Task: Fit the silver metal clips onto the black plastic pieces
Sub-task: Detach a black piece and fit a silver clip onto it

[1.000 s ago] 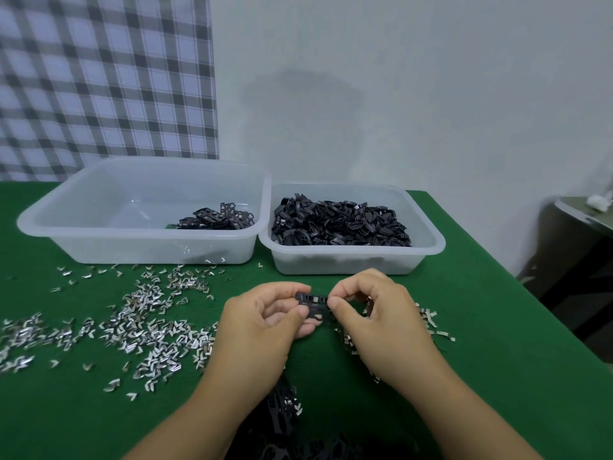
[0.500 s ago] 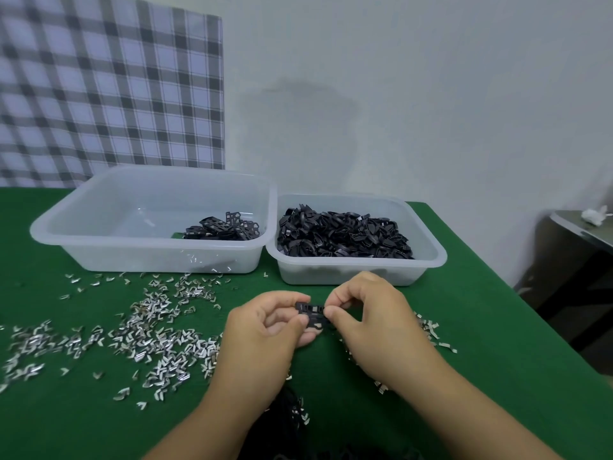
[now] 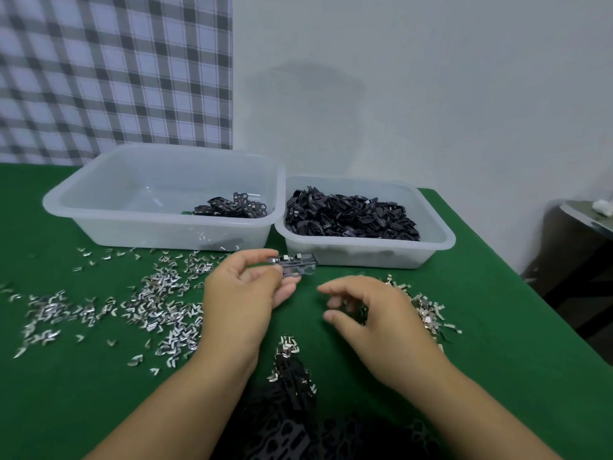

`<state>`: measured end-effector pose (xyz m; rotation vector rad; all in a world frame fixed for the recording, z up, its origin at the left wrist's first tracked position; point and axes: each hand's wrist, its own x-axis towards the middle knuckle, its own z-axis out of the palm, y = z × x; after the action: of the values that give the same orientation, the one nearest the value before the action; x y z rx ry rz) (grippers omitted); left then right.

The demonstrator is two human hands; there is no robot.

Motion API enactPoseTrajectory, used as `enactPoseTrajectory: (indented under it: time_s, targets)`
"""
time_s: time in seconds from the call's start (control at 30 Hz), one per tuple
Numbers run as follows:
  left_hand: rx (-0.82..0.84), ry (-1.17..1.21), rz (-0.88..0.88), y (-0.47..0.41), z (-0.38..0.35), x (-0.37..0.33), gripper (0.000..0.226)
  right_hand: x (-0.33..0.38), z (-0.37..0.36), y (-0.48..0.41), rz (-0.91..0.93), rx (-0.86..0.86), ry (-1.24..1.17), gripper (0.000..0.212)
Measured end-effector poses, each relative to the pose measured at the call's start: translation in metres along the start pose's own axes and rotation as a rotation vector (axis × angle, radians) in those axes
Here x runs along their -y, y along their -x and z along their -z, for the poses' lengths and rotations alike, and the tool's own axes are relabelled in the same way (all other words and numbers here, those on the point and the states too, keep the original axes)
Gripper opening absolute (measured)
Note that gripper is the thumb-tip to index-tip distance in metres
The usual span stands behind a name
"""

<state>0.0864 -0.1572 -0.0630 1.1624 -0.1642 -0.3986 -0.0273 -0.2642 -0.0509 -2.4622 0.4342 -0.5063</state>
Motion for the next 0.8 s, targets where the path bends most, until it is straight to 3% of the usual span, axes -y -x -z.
enactPoseTrajectory:
  time_s: [0.27, 0.57, 0.67, 0.8]
  targets:
    - [-0.003, -0.041, -0.040, -0.001, 0.003, 0.006, 0.022, 0.004, -0.015, 0.003, 0.224, 0.245, 0.028, 0.015]
    - [0.075, -0.121, -0.100, 0.004, 0.000, 0.011, 0.022, 0.002, -0.026, 0.001, 0.351, 0.248, 0.153, 0.009]
    - [0.088, -0.126, -0.107, 0.005, 0.000, 0.011, 0.021, -0.003, -0.020, 0.004, 0.274, 0.177, 0.048, 0.008]
    - [0.126, -0.178, -0.103, 0.007, -0.001, 0.010, 0.020, -0.010, -0.010, 0.005, 0.120, -0.054, -0.164, 0.016]
